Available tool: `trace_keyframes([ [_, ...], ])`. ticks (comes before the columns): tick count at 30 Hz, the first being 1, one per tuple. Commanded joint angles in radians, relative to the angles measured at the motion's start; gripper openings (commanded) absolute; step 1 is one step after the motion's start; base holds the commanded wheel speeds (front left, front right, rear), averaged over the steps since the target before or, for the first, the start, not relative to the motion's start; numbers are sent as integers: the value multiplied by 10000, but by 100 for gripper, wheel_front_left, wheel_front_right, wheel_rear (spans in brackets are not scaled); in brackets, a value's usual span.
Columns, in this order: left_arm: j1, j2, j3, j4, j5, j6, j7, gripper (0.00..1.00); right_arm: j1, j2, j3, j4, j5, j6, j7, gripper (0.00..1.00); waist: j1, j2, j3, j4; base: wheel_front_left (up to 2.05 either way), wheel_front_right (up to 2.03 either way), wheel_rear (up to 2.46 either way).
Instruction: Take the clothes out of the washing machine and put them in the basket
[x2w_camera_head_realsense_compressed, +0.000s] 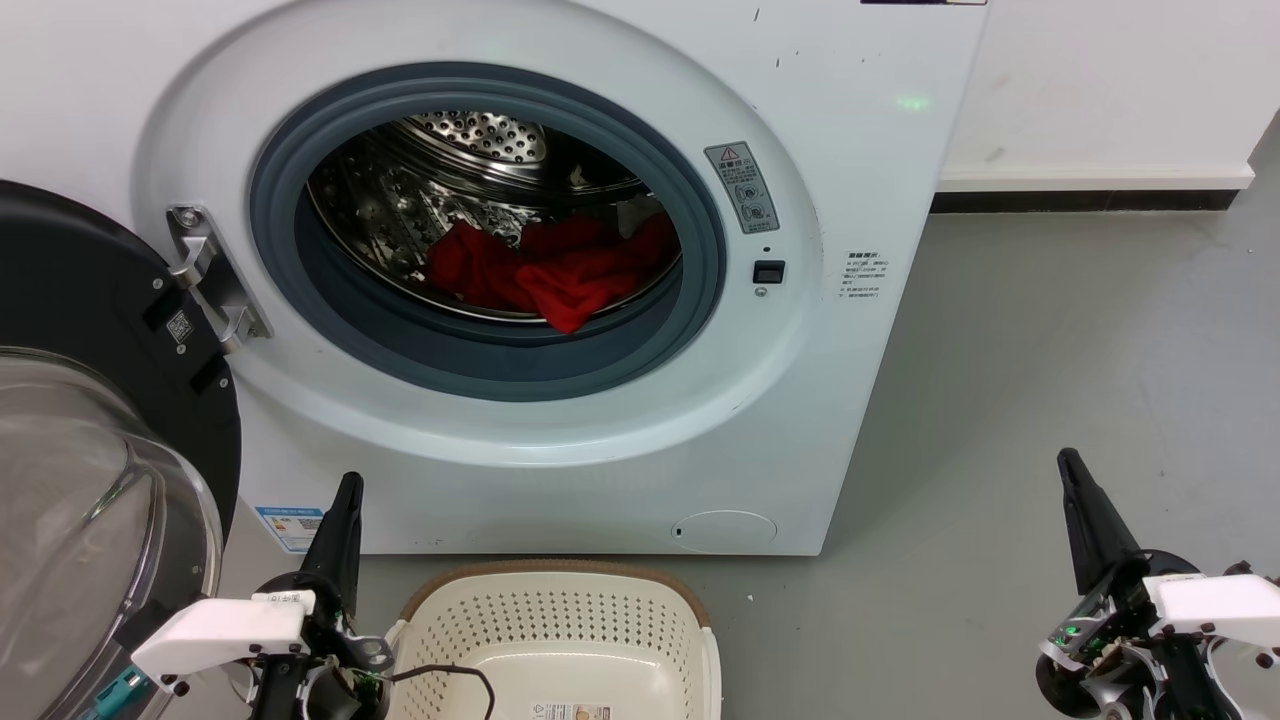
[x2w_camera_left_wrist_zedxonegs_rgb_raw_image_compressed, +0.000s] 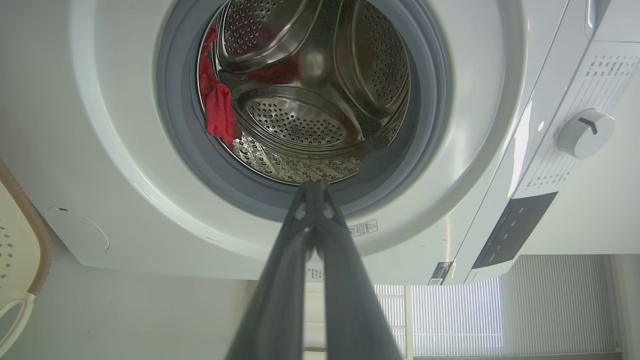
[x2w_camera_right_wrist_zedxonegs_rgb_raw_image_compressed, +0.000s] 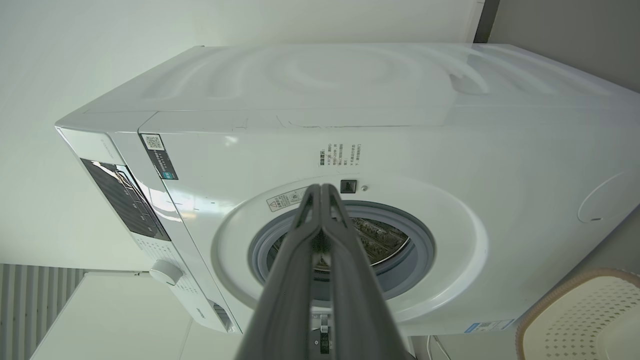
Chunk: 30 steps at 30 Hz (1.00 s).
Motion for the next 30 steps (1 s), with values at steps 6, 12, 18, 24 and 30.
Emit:
trace_keyframes([
  [6, -46, -18, 13, -2, 1, -21, 14, 0, -125, 35, 5, 11, -42, -3, 5, 0, 0, 0, 0, 0, 0, 0, 0],
  [12, -46, -18, 13, -2, 1, -21, 14, 0, -125, 35, 5, 11, -42, -3, 5, 0, 0, 0, 0, 0, 0, 0, 0],
  [18, -46, -18, 13, -2, 1, -21, 14, 0, -125, 35, 5, 11, -42, -3, 5, 0, 0, 0, 0, 0, 0, 0, 0],
  [24, -1, 0, -2, -1, 1, 0, -1, 100, 0, 0, 0, -2, 0, 0, -2, 100, 1, 0, 0, 0, 0, 0, 0],
  [30, -119, -1, -497, -20, 174, 2, -428, 100, 143, -3, 202, -303, -228, 0, -421, 100, 0, 0, 14, -7, 0, 0, 0],
])
